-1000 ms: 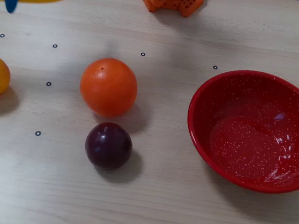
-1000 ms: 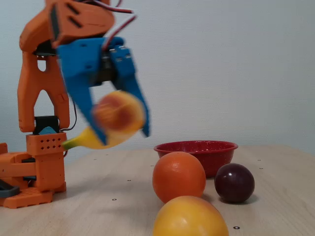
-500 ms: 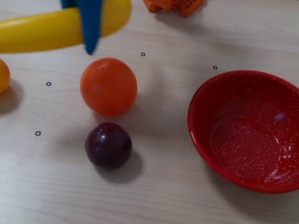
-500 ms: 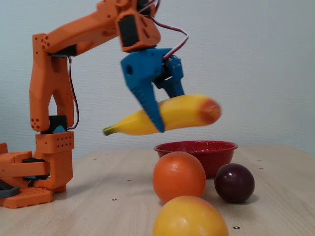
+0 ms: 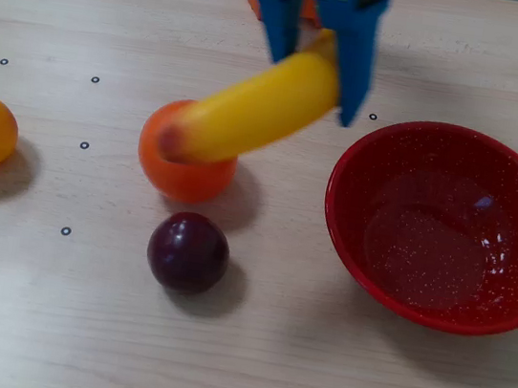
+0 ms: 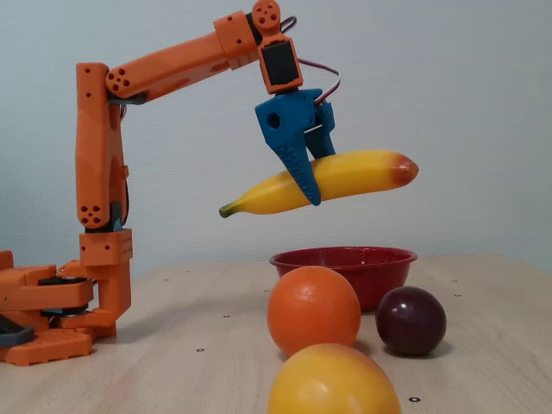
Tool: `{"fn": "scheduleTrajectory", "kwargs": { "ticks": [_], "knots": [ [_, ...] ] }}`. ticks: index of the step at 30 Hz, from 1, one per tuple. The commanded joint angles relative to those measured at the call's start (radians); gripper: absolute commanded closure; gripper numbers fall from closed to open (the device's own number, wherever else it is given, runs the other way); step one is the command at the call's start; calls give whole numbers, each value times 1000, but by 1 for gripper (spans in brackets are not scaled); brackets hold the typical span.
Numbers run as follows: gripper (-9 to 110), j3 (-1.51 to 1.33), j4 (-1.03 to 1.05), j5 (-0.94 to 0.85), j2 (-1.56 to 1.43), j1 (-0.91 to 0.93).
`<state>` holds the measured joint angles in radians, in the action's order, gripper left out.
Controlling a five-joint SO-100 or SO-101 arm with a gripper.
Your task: Put banana in the red bowl.
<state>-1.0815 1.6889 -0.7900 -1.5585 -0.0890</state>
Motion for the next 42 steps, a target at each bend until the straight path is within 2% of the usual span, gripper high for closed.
{"fn": "scheduleTrajectory", "kwargs": {
  "ticks": [1, 16, 28, 42],
  "knots": [
    [102, 121, -21, 38, -137, -46],
    [102, 270, -64, 196, 71, -268],
    [102, 394, -5, 262, 236, -385],
    [102, 428, 34, 265, 362, -364]
  ]
}}
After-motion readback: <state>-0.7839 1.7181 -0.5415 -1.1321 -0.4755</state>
